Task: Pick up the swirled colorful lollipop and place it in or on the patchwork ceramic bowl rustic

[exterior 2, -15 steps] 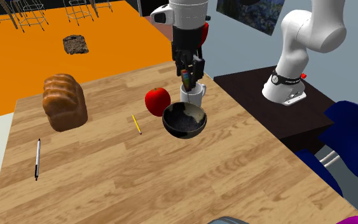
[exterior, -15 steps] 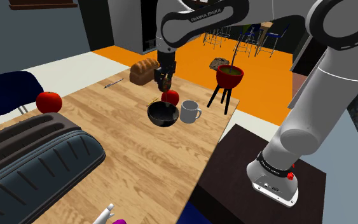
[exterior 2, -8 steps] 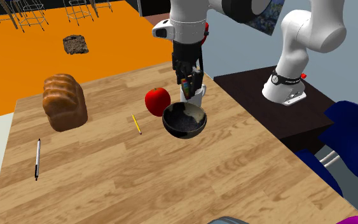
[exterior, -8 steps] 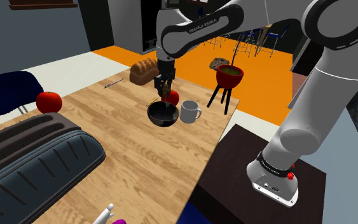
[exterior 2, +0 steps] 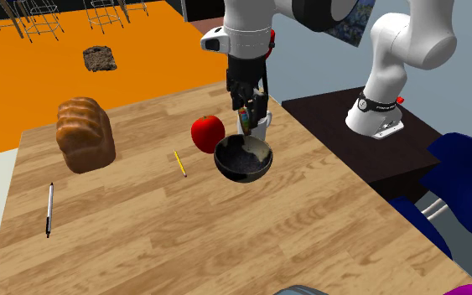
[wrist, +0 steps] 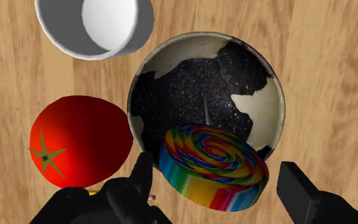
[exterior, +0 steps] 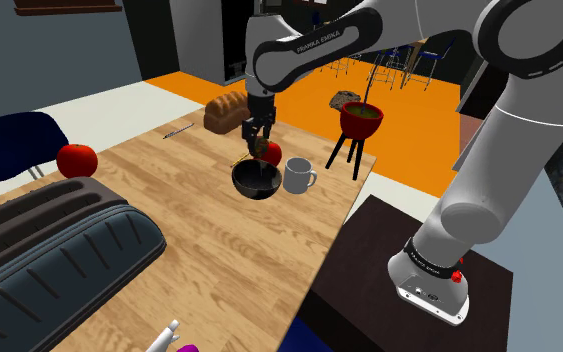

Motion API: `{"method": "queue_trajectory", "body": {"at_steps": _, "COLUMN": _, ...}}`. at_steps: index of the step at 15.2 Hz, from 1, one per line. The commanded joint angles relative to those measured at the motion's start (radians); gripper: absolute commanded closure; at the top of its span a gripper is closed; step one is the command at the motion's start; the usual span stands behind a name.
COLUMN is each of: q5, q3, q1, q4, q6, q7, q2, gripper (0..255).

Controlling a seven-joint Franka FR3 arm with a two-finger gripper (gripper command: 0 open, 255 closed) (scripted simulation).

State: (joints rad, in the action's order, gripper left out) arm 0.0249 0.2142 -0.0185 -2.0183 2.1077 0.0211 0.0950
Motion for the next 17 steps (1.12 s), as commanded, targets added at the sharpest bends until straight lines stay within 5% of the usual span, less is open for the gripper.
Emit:
{"method": "queue_trajectory", "body": {"at_steps": 1, "q5": 0.0, "q3": 0.0, "q1": 0.0, "q4": 0.0, "q6": 0.0, "q7": 0.0, "q2": 0.0, "gripper": 0}}
{"method": "queue_trajectory", "body": {"at_steps": 5, "q5": 0.0, "q3": 0.0, "q1": 0.0, "q4": 0.0, "q6": 0.0, "q7": 0.0, "q2": 0.0, "gripper": 0}}
{"method": "queue_trajectory", "body": {"at_steps": 9, "q5": -0.011, "q3": 0.001, "q1": -0.002, "q4": 0.081, "q6": -0.121, "q7": -0.008, "q2": -0.041, "gripper": 0}}
{"method": "queue_trajectory", "body": {"at_steps": 17, "q5": -0.011, "q3": 0.0, "q1": -0.002, "q4": 0.081, "q6": -0.121, "q7": -0.008, "q2": -0.041, "gripper": 0}}
